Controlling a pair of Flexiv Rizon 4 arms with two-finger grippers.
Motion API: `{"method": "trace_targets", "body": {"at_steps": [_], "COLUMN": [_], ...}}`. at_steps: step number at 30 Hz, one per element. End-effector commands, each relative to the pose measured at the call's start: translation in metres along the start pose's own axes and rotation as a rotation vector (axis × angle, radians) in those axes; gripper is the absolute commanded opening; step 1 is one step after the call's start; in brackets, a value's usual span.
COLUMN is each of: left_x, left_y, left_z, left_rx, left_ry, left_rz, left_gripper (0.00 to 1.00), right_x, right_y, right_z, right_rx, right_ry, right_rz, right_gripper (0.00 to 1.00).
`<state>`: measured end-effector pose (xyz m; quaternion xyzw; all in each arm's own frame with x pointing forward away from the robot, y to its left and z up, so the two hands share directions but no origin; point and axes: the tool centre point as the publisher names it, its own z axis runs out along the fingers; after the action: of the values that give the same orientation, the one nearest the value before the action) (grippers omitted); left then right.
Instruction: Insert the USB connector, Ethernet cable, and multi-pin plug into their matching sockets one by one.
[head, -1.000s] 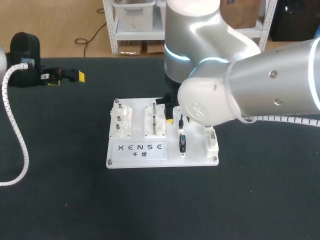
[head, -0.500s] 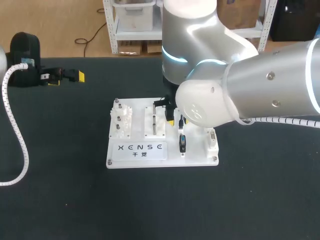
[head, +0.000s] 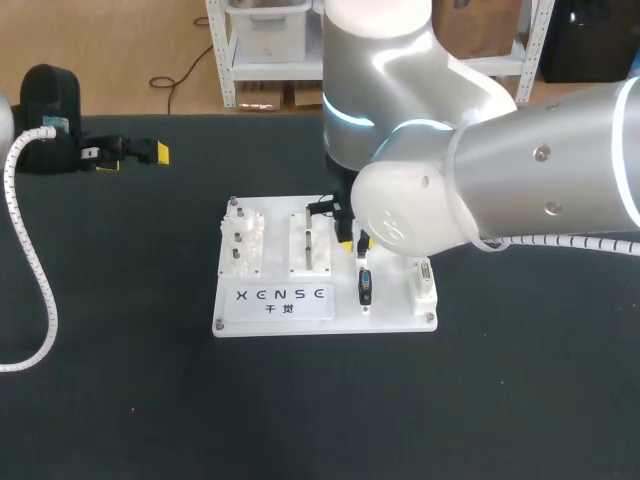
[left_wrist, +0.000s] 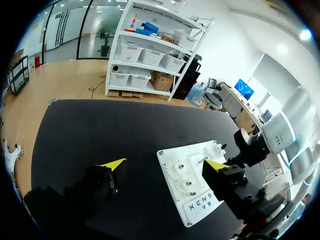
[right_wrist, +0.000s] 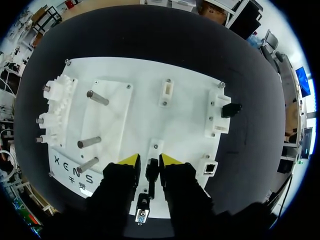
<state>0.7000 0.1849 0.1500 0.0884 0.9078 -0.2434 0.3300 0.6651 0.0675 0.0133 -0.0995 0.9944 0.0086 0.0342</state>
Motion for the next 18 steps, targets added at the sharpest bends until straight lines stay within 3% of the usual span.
{"method": "trace_targets", "body": {"at_steps": [1,7,12,18], "left_x": [0.0,0.0,0.0,0.0], "left_y": [0.0,0.0,0.0,0.0], "left_z": [0.0,0.0,0.0,0.0], "left_rx": [0.0,0.0,0.0,0.0], "left_ry": [0.0,0.0,0.0,0.0], "left_rz": [0.0,0.0,0.0,0.0], "left_gripper": [1.0,1.0,1.0,1.0], "right_x": [0.0039,0.005,0.0051,0.0024], "right_y": [-0.0015,-0.0036,-0.0044,-0.0049], "right_z": [-0.0007,-0.0004,-0.0029,-0.0098], "right_rx": [-0.002,-0.001,-0.005,-0.014], "right_ry": [-0.007,-0.006,-0.012,-0.029], "right_rz": [0.001,0.007,0.01,0.013], "right_gripper": [0.22,0.15,0.0,0.0]}}
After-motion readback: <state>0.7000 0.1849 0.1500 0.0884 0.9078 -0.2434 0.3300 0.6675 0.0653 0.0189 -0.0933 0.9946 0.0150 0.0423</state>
